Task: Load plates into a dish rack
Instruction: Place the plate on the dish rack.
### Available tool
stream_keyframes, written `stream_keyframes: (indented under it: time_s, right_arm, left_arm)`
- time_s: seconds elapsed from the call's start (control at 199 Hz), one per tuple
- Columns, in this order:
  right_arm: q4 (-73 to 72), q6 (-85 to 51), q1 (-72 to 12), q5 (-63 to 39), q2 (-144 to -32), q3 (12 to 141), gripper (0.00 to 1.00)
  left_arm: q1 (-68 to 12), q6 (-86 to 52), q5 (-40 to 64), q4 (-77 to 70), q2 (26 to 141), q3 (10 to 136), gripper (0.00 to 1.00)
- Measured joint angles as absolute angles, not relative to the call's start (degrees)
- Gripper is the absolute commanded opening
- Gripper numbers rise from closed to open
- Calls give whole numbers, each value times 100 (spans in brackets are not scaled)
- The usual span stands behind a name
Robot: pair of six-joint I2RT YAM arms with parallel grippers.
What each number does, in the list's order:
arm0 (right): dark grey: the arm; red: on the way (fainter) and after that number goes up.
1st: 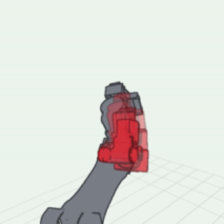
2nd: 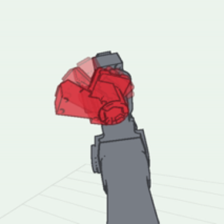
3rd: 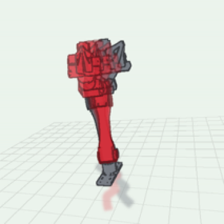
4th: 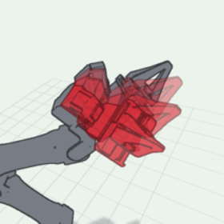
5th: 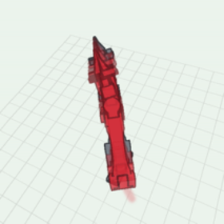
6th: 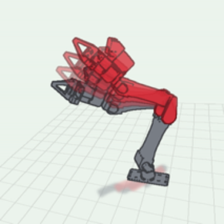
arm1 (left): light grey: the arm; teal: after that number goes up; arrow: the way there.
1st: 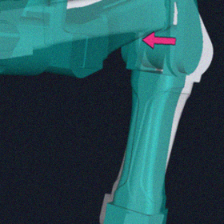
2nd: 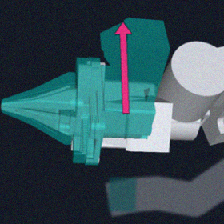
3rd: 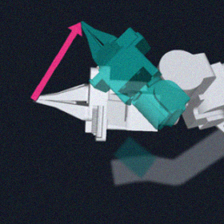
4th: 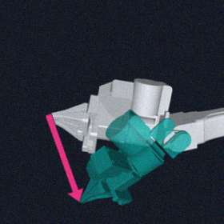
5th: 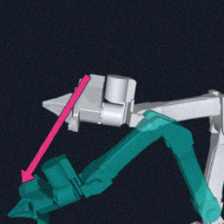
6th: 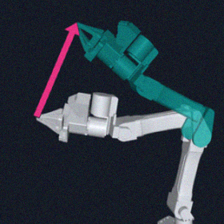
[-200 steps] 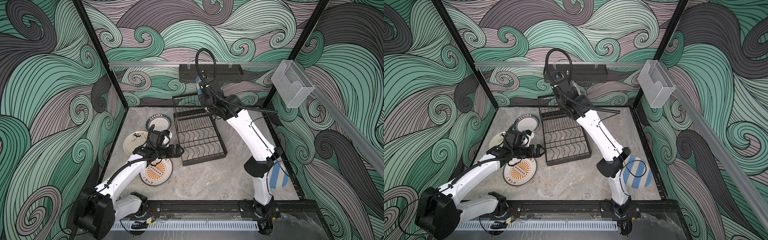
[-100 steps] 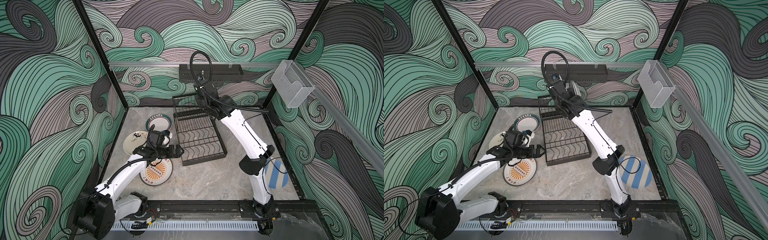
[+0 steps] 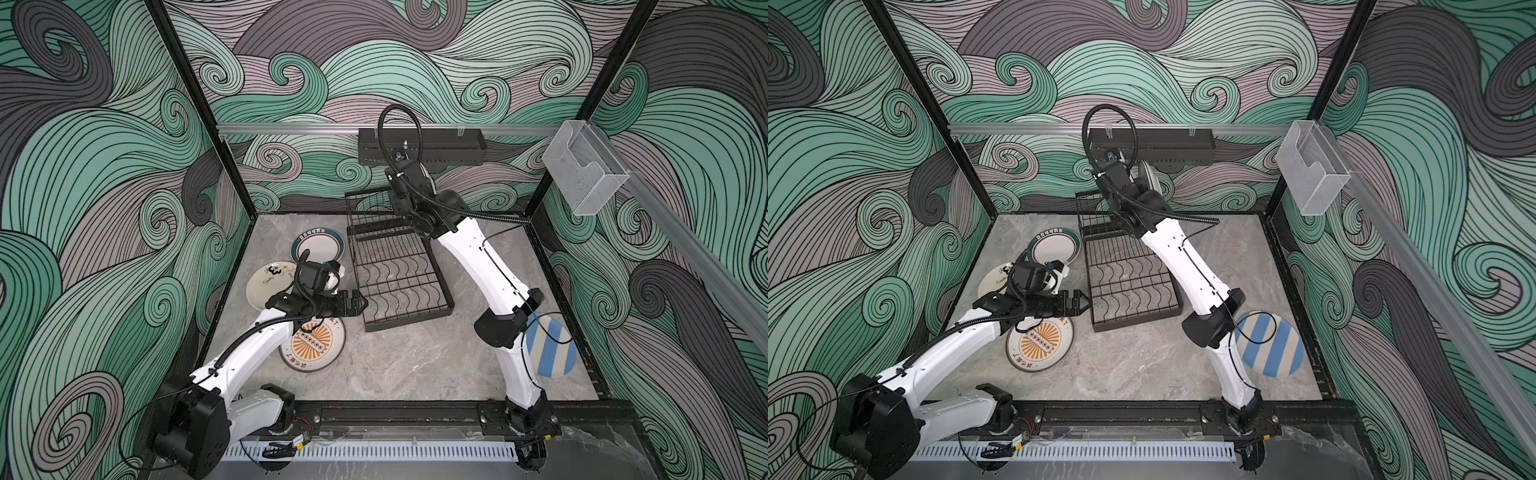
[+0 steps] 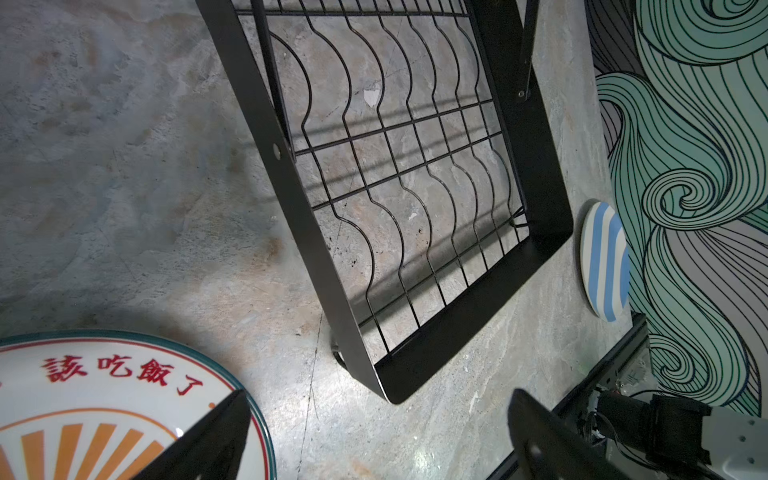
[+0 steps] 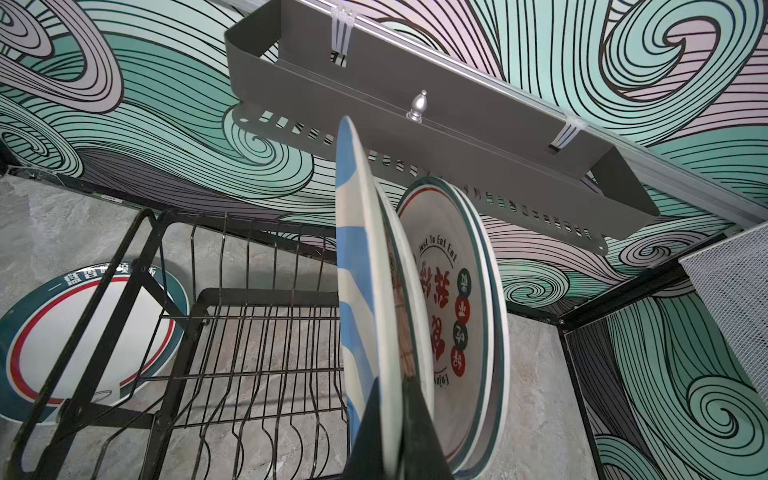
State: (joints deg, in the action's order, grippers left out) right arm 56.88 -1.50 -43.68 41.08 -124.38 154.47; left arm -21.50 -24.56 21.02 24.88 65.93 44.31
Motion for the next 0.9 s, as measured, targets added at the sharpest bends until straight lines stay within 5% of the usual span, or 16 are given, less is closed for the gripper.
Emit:
stream_keyframes:
  time_s: [0.905]
  right_arm:
    - [5771,-327,-4399,4053,-12352,15651,0]
  left_arm:
    - [-2150,-2447,2121,2484,6705,4431,99]
